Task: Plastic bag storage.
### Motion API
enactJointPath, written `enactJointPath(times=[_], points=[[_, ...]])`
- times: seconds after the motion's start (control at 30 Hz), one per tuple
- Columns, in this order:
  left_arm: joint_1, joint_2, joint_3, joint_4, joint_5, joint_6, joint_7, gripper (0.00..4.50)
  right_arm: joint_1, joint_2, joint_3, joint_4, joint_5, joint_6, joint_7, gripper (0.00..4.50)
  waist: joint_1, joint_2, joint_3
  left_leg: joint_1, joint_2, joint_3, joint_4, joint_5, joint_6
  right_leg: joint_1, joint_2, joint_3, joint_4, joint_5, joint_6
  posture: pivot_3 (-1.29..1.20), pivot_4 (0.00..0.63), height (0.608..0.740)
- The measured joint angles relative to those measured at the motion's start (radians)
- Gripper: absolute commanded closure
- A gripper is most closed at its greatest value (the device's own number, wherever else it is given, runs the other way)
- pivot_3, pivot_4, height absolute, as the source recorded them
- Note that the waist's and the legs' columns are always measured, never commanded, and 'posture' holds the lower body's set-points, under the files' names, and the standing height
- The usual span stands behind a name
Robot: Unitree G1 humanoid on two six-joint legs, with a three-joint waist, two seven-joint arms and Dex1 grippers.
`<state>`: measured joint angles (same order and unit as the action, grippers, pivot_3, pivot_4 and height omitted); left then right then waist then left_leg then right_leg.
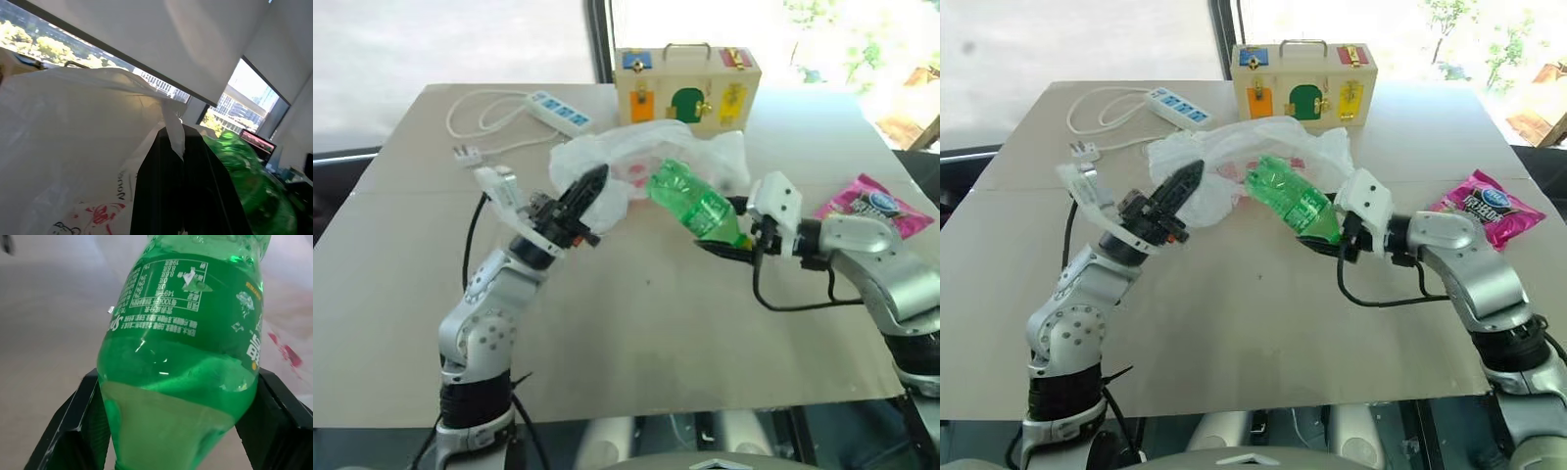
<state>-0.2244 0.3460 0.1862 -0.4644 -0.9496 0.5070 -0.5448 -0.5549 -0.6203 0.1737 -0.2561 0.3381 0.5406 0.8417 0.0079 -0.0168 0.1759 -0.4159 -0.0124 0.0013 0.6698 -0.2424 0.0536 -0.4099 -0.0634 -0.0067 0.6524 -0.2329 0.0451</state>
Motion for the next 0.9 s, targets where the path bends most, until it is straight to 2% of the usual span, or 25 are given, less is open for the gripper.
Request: enactJointPath(times=[0.13, 0.27, 0.33, 0.4, 0.43, 0.5, 0.53, 0.57, 0.6, 0.73, 0.9], points=[[0.081, 0.105, -0.046, -0.064, -0.017, 0.036, -0.128, 4.50, -0.067, 0.042, 0.049, 0.090, -0.064, -0.002, -0.018, 1.60, -0.002, 0.000, 0.000, 0.000, 0.000, 0.000, -0.002, 0.001, -0.002, -0.002, 0.000, 0.000, 0.000, -0.001, -0.001, 0.00, 0.150, 0.740], [0.122, 0.159, -0.049, -0.078, -0.020, 0.048, -0.193, 4.50, -0.143, 0.086, 0.139, 0.226, -0.157, -0.006, -0.016, 1.60, -0.003, 0.000, 0.000, 0.000, 0.000, 0.000, -0.001, -0.001, 0.001, -0.002, 0.000, 0.000, 0.000, 0.000, -0.001, 0.00, 0.150, 0.740], [0.137, 0.179, -0.057, -0.082, -0.009, 0.047, -0.216, 4.50, -0.200, 0.151, 0.167, 0.301, -0.179, 0.003, -0.022, 1.60, -0.009, 0.001, 0.000, 0.000, 0.000, 0.000, -0.001, 0.000, 0.001, -0.002, 0.000, 0.000, 0.001, 0.000, -0.001, 0.00, 0.150, 0.740], [0.157, 0.187, -0.074, -0.083, 0.025, 0.039, -0.236, 4.50, -0.286, 0.264, 0.149, 0.375, -0.154, 0.072, -0.048, 1.60, -0.023, 0.002, 0.001, 0.000, 0.000, 0.001, -0.001, 0.001, -0.002, -0.004, 0.001, 0.001, 0.003, -0.001, -0.001, 0.00, 0.150, 0.740], [0.158, 0.187, -0.081, -0.082, 0.031, 0.037, -0.239, 4.50, -0.312, 0.307, 0.130, 0.389, -0.136, 0.101, -0.065, 1.60, -0.024, 0.002, 0.001, -0.001, 0.001, 0.001, -0.002, 0.002, -0.003, -0.004, 0.001, 0.001, 0.003, -0.001, -0.002, 0.00, 0.150, 0.740], [0.167, 0.186, -0.080, -0.077, 0.049, 0.025, -0.243, 4.50, -0.386, 0.478, -0.019, 0.458, -0.026, 0.242, -0.174, 0.58, -0.024, 0.002, 0.002, -0.001, 0.002, 0.001, -0.003, 0.002, -0.004, -0.005, 0.000, 0.001, 0.004, -0.001, -0.002, 0.00, 0.150, 0.740], [0.168, 0.179, -0.080, -0.075, 0.057, 0.017, -0.243, 4.50, -0.435, 0.598, -0.178, 0.522, 0.068, 0.348, -0.290, 0.35, -0.022, 0.002, 0.001, -0.001, 0.002, 0.000, -0.003, 0.002, -0.005, -0.005, 0.000, 0.001, 0.004, -0.001, -0.003, 0.00, 0.150, 0.740], [0.167, 0.171, -0.080, -0.074, 0.061, 0.010, -0.241, 4.50, -0.463, 0.662, -0.274, 0.558, 0.125, 0.409, -0.371, 0.09, -0.019, 0.002, 0.001, -0.001, 0.002, -0.001, -0.003, 0.002, -0.005, -0.004, -0.001, 0.001, 0.004, -0.001, -0.003, 0.00, 0.150, 0.740], [0.167, 0.166, -0.080, -0.074, 0.065, 0.006, -0.237, 4.50, -0.482, 0.736, -0.386, 0.599, 0.186, 0.479, -0.484, 0.09, -0.013, 0.001, 0.000, 0.000, 0.001, -0.003, -0.003, 0.002, -0.005, -0.004, -0.004, 0.000, 0.003, -0.001, -0.003, 0.00, 0.150, 0.740], [0.163, 0.151, -0.076, -0.071, 0.071, -0.004, -0.221, 4.50, -0.462, 0.761, -0.513, 0.640, 0.236, 0.589, -0.693, 0.09, 0.001, 0.001, 0.001, -0.002, -0.006, -0.005, -0.003, 0.002, -0.005, -0.004, -0.009, -0.001, 0.002, -0.001, -0.003, 0.00, 0.150, 0.740], [0.137, 0.105, -0.055, -0.052, 0.064, -0.022, -0.178, 4.50, -0.424, 0.754, -0.514, 0.525, 0.252, 0.565, -0.761, 0.09, -0.016, 0.002, 0.001, -0.002, -0.003, -0.003, -0.005, 0.002, -0.004, -0.005, -0.006, -0.002, 0.003, -0.001, -0.003, 0.00, 0.150, 0.740]])
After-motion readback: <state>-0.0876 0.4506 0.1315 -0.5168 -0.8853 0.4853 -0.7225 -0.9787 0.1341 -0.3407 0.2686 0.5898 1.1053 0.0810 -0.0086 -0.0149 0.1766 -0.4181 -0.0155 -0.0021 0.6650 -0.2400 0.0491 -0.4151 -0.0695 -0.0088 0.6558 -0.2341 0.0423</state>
